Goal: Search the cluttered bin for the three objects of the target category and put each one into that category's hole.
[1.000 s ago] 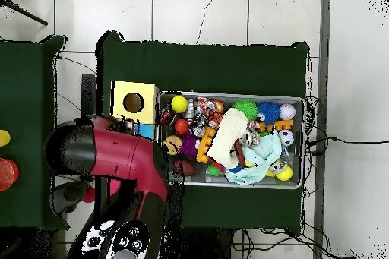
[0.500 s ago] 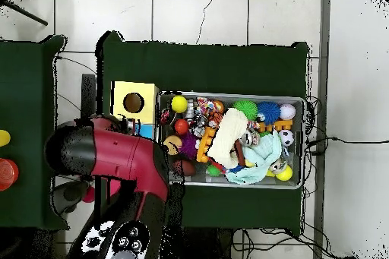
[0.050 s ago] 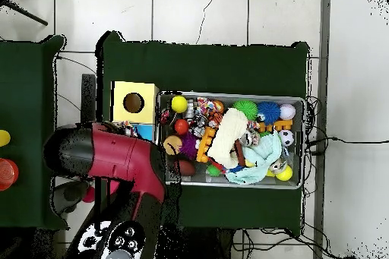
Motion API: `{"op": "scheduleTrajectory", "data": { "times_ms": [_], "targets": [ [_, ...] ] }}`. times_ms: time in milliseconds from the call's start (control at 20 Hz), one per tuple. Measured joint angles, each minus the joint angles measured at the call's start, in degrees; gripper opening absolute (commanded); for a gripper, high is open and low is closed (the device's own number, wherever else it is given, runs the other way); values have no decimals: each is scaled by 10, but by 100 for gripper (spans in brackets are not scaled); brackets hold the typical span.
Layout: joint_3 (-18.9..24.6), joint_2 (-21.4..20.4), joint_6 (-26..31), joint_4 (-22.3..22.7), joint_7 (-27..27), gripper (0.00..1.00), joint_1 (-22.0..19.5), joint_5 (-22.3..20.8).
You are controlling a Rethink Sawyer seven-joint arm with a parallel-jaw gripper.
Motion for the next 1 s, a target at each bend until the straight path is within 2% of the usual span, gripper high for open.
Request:
{"op": "scheduleTrajectory", "data": {
  "times_ms": [200, 400, 700, 1000],
  "targets": [
    [-12, 16, 46, -3, 0, 100, 12, -19],
    [-16, 25, 63, -4, 0, 100, 16, -30],
    [-24, 41, 69, -5, 0, 100, 19, -45],
    [-24, 42, 72, -5, 2, 100, 17, -33]
  ]
}}
